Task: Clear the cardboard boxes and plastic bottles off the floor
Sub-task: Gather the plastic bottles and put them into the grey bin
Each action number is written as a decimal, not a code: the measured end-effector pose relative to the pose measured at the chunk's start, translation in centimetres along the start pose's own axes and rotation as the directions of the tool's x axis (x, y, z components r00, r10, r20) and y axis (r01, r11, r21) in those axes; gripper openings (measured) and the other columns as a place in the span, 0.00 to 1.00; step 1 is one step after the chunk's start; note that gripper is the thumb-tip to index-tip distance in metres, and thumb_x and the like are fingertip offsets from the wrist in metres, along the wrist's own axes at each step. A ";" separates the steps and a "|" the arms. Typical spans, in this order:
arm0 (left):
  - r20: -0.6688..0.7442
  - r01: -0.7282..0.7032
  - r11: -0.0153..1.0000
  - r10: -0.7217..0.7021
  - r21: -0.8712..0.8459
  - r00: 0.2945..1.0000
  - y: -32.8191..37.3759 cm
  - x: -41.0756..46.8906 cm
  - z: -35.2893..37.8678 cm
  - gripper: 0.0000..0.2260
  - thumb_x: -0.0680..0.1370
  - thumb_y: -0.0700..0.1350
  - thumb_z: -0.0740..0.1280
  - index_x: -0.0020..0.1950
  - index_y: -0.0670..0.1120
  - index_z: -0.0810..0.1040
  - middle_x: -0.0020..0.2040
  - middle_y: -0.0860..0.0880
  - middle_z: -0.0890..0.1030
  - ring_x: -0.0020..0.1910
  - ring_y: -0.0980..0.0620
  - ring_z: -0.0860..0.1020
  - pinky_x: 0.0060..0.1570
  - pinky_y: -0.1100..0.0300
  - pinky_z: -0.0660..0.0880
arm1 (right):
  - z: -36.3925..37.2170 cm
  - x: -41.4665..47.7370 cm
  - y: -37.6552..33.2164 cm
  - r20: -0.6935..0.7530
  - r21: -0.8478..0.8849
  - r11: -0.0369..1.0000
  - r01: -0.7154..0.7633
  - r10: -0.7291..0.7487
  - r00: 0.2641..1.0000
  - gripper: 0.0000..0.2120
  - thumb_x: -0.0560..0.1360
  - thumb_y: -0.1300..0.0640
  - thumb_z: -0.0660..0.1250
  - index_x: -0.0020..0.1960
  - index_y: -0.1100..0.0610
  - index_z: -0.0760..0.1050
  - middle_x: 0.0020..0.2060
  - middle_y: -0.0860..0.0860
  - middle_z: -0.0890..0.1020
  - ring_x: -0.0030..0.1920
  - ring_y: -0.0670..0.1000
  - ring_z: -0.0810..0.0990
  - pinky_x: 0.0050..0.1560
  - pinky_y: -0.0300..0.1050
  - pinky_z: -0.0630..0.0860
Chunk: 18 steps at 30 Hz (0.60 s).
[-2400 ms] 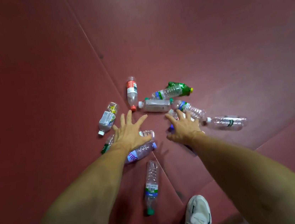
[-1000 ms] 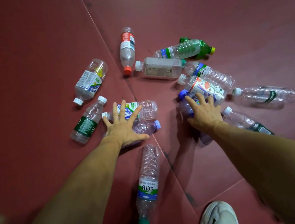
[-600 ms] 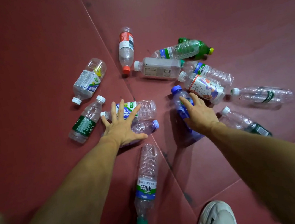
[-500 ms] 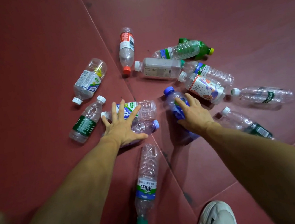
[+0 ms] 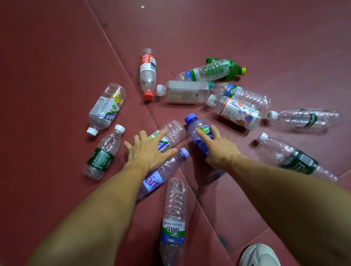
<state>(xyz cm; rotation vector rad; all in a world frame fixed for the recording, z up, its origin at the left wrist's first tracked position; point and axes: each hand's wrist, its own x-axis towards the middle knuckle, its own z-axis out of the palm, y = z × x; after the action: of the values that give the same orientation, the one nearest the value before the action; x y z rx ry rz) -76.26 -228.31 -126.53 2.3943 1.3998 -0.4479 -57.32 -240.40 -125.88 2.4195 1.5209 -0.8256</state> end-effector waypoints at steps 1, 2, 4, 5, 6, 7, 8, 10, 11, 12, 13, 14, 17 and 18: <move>0.007 -0.003 0.999 0.003 -0.037 1.000 0.0 0.0 0.0 0.34 0.74 0.74 0.57 0.78 0.67 0.55 0.68 0.41 0.65 0.68 0.39 0.66 0.70 0.37 0.61 | 0.2 -0.1 -0.1 0.003 0.006 1.000 0.010 -0.010 1.000 0.45 0.75 0.59 0.67 0.81 0.39 0.44 0.80 0.53 0.43 0.69 0.62 0.69 0.62 0.54 0.72; 0.009 -0.006 0.998 0.007 -0.067 1.000 0.1 -0.1 0.0 0.33 0.75 0.72 0.59 0.78 0.67 0.55 0.67 0.42 0.65 0.67 0.39 0.68 0.67 0.40 0.65 | 0.4 -0.1 -0.2 0.007 0.011 1.000 0.018 -0.018 1.000 0.45 0.75 0.58 0.68 0.81 0.39 0.44 0.80 0.53 0.43 0.70 0.62 0.69 0.63 0.54 0.71; 0.012 -0.017 0.995 0.018 -0.095 1.000 0.0 0.0 0.0 0.32 0.77 0.68 0.62 0.78 0.67 0.55 0.67 0.42 0.65 0.65 0.39 0.70 0.63 0.43 0.69 | 0.6 -0.1 -0.3 0.023 0.024 1.000 0.015 -0.016 1.000 0.46 0.75 0.56 0.70 0.81 0.39 0.44 0.80 0.52 0.43 0.70 0.62 0.68 0.64 0.54 0.71; 0.022 -0.023 0.995 0.025 -0.100 0.999 -0.2 0.1 0.1 0.31 0.77 0.67 0.62 0.78 0.67 0.54 0.68 0.43 0.65 0.65 0.39 0.71 0.61 0.44 0.70 | 0.6 0.0 -0.3 0.033 0.037 0.999 0.007 -0.008 0.999 0.46 0.75 0.54 0.71 0.81 0.38 0.43 0.80 0.52 0.42 0.70 0.62 0.68 0.64 0.55 0.71; 0.034 -0.028 0.994 0.032 -0.101 0.999 -0.4 0.3 0.2 0.31 0.78 0.66 0.62 0.78 0.68 0.52 0.69 0.43 0.65 0.65 0.39 0.72 0.61 0.45 0.71 | 0.6 0.1 -0.2 0.042 0.051 0.999 -0.002 0.000 0.999 0.47 0.75 0.53 0.71 0.80 0.38 0.42 0.81 0.52 0.41 0.70 0.62 0.69 0.64 0.54 0.71; 0.042 -0.036 0.994 0.040 -0.102 0.998 -0.5 0.5 0.3 0.31 0.79 0.65 0.62 0.78 0.68 0.51 0.71 0.44 0.66 0.65 0.39 0.73 0.60 0.45 0.71 | 0.6 0.2 -0.2 0.048 0.061 0.998 -0.006 0.003 0.999 0.48 0.75 0.52 0.72 0.80 0.38 0.42 0.81 0.52 0.41 0.69 0.62 0.70 0.64 0.54 0.71; 0.044 -0.044 0.993 0.049 -0.107 0.998 -0.7 0.7 0.4 0.31 0.79 0.64 0.62 0.78 0.68 0.50 0.71 0.45 0.67 0.64 0.38 0.75 0.60 0.46 0.71 | 0.6 0.3 -0.2 0.050 0.067 0.998 -0.005 0.002 0.999 0.48 0.75 0.51 0.72 0.80 0.37 0.41 0.81 0.52 0.41 0.69 0.62 0.71 0.63 0.53 0.71; 0.034 -0.056 0.991 0.060 -0.120 0.998 -0.9 1.1 0.3 0.31 0.79 0.62 0.63 0.79 0.67 0.51 0.68 0.46 0.71 0.63 0.39 0.76 0.58 0.47 0.72 | 0.6 0.4 -0.1 0.046 0.072 0.997 0.001 -0.004 0.999 0.47 0.75 0.52 0.71 0.80 0.38 0.42 0.81 0.53 0.41 0.68 0.62 0.73 0.62 0.52 0.72; 0.028 -0.057 0.990 0.061 -0.126 0.998 -0.9 1.2 0.3 0.31 0.79 0.62 0.63 0.79 0.67 0.51 0.68 0.46 0.72 0.62 0.39 0.76 0.58 0.47 0.72 | 0.7 0.5 -0.1 0.041 0.074 0.997 0.002 -0.005 0.999 0.47 0.75 0.53 0.71 0.80 0.38 0.42 0.81 0.53 0.42 0.67 0.62 0.73 0.62 0.52 0.72; 0.020 -0.056 0.989 0.060 -0.136 0.998 -0.8 1.4 0.2 0.31 0.79 0.62 0.63 0.79 0.67 0.52 0.67 0.46 0.73 0.62 0.39 0.77 0.58 0.47 0.72 | 0.6 0.6 -0.1 0.036 0.076 0.997 0.002 -0.005 0.999 0.47 0.75 0.53 0.71 0.80 0.38 0.42 0.81 0.53 0.42 0.67 0.62 0.73 0.62 0.52 0.72; 0.011 -0.052 0.988 0.054 -0.147 0.998 -0.6 1.4 0.2 0.31 0.79 0.62 0.64 0.78 0.67 0.53 0.66 0.46 0.73 0.62 0.38 0.77 0.58 0.47 0.72 | 0.5 0.7 -0.1 0.033 0.079 0.997 0.001 -0.004 0.999 0.46 0.75 0.53 0.70 0.80 0.38 0.42 0.81 0.53 0.42 0.67 0.62 0.73 0.61 0.51 0.72; 0.003 -0.044 0.986 0.045 -0.160 0.999 -0.4 1.5 0.2 0.30 0.79 0.62 0.64 0.78 0.67 0.54 0.65 0.46 0.74 0.62 0.38 0.77 0.58 0.47 0.72 | 0.3 1.0 -0.1 0.032 0.083 0.997 0.000 -0.002 0.999 0.46 0.75 0.53 0.70 0.80 0.38 0.42 0.81 0.52 0.42 0.67 0.62 0.73 0.61 0.51 0.72; -0.009 -0.035 0.978 0.033 -0.205 0.999 -0.1 1.5 0.4 0.28 0.79 0.61 0.66 0.77 0.66 0.59 0.63 0.47 0.75 0.59 0.40 0.78 0.57 0.48 0.72 | 0.0 1.6 -0.1 0.023 0.087 0.996 0.006 -0.008 1.000 0.45 0.76 0.53 0.70 0.80 0.38 0.42 0.81 0.52 0.43 0.67 0.62 0.73 0.60 0.51 0.72; -0.005 -0.034 0.975 0.034 -0.218 0.999 -0.1 1.6 0.4 0.28 0.78 0.61 0.67 0.76 0.65 0.60 0.62 0.47 0.75 0.58 0.41 0.78 0.56 0.48 0.72 | 0.0 1.6 -0.2 0.024 0.079 0.997 0.009 -0.011 1.000 0.45 0.76 0.53 0.69 0.81 0.38 0.42 0.81 0.52 0.43 0.66 0.62 0.74 0.60 0.51 0.73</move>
<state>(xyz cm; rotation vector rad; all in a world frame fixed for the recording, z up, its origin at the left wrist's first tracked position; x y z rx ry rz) -75.67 -227.18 -127.56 2.2381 1.3315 -0.2690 -56.93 -239.07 -126.73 2.4491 1.5212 -0.9308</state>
